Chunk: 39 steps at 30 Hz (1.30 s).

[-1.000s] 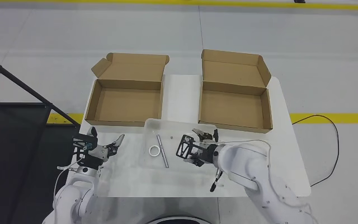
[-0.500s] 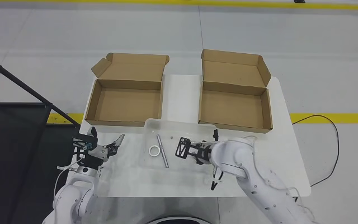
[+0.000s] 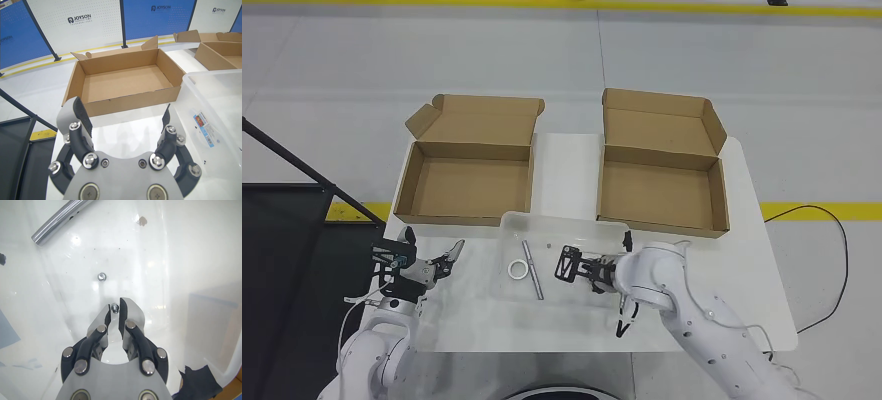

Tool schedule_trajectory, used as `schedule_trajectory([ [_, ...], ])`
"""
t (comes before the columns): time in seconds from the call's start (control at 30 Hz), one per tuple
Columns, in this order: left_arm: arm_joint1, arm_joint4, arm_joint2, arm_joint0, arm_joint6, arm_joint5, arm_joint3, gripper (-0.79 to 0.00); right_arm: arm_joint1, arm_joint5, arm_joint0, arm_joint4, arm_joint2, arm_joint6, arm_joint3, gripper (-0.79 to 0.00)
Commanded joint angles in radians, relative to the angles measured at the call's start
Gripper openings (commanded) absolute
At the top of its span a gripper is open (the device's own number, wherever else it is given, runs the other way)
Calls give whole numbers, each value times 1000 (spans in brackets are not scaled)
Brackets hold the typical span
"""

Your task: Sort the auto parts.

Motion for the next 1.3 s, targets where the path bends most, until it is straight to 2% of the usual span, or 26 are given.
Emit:
schedule_trajectory([
  [0.0,0,0,0,0,0,0,0,0,0,0,5,2,1,-7,9,-785],
  [0.17,0,0,0,0,0,0,0,0,11,11,-7,1,61,-65,-66,-785],
  [0.37,0,0,0,0,0,0,0,0,44,26,-83,9,236,-185,-228,-785],
  [0.5,0,0,0,0,0,0,0,0,61,64,-145,18,370,-321,-312,-785],
  [0.7,0,0,0,0,0,0,0,0,77,80,-267,98,564,-607,-388,-785],
  [0.93,0,0,0,0,0,0,0,0,81,97,-348,192,676,-789,-370,-785],
  [1.07,0,0,0,0,0,0,0,0,83,134,-358,168,688,-792,-350,-785],
  [1.17,0,0,0,0,0,0,0,0,85,193,-333,40,659,-692,-354,-785],
  [1.27,0,0,0,0,0,0,0,0,86,237,-258,-129,605,-562,-310,-785],
])
